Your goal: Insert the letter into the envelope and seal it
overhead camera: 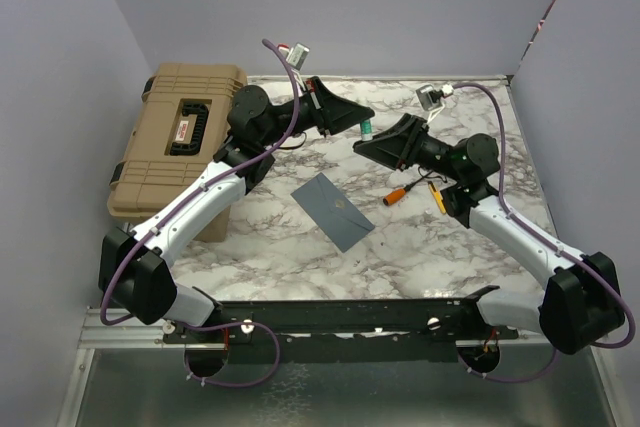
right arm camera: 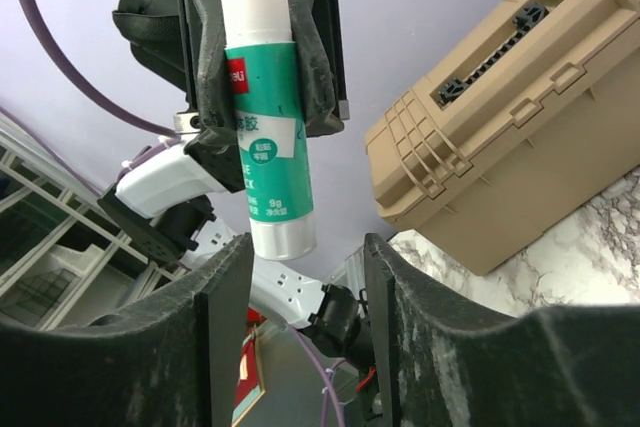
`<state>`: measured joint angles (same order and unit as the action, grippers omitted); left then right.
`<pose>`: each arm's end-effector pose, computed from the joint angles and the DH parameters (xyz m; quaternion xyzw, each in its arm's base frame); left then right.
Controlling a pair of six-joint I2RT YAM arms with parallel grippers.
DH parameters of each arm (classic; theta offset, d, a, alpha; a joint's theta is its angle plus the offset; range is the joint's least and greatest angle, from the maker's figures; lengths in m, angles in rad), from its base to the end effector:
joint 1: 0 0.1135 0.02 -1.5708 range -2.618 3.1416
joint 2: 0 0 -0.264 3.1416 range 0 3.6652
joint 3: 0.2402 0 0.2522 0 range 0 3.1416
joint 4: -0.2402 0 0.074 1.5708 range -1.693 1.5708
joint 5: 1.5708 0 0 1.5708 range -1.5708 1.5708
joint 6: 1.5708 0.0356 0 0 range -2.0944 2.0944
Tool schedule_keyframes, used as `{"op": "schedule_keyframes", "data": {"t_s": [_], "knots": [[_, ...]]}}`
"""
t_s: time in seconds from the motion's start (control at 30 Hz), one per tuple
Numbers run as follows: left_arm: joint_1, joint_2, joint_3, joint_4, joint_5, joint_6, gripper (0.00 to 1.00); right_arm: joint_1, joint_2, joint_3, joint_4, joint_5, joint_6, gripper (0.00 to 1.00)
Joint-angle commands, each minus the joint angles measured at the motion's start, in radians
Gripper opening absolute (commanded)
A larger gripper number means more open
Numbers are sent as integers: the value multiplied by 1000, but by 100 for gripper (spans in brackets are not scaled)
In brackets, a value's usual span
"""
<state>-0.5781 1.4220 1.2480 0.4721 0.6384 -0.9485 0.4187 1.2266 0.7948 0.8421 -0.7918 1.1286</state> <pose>0.2653 -0.1984 0.4214 0.1442 0.6011 -0.6627 0.4229 0.2357 0.1326 0.3535 -0.1266 0.5864 0.6904 0.4043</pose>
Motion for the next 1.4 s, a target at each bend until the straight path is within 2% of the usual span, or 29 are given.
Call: {"op": "schedule_keyframes", "data": {"t_s": [0.0,0.17,0.43,0.67,0.7,0.87,0.93,1.07,1.17,1.2,1.3,1.37], "knots": [[-3,-30,-12,36,12,-8,0,-5,-6,26,65,-14,2,55],[-3,-30,-16,35,12,-10,0,-8,-22,17,71,-3,7,58],[-3,-31,-16,35,26,1,0,-13,0,39,73,-12,9,45],[-3,-32,-21,34,22,3,0,-15,15,59,64,-9,-1,39],[-3,-32,-22,35,21,2,0,-16,18,63,58,-9,-3,36],[-3,-34,-24,34,0,-1,0,-16,25,82,-1,-12,-53,9],[-5,-39,-27,34,-22,-6,0,-14,24,107,-86,-13,-128,1],[-10,-54,-55,32,-108,-4,0,-13,4,172,-360,87,-428,0],[-13,-68,-76,0,-203,16,0,0,15,225,-549,281,-726,1],[-15,-74,-80,-22,-251,24,0,9,24,237,-589,353,-776,1],[-27,-91,-96,-52,-383,32,0,59,72,291,-679,583,-1023,1],[-29,-90,-93,-78,-461,19,0,93,109,320,-694,712,-1112,1]]}}
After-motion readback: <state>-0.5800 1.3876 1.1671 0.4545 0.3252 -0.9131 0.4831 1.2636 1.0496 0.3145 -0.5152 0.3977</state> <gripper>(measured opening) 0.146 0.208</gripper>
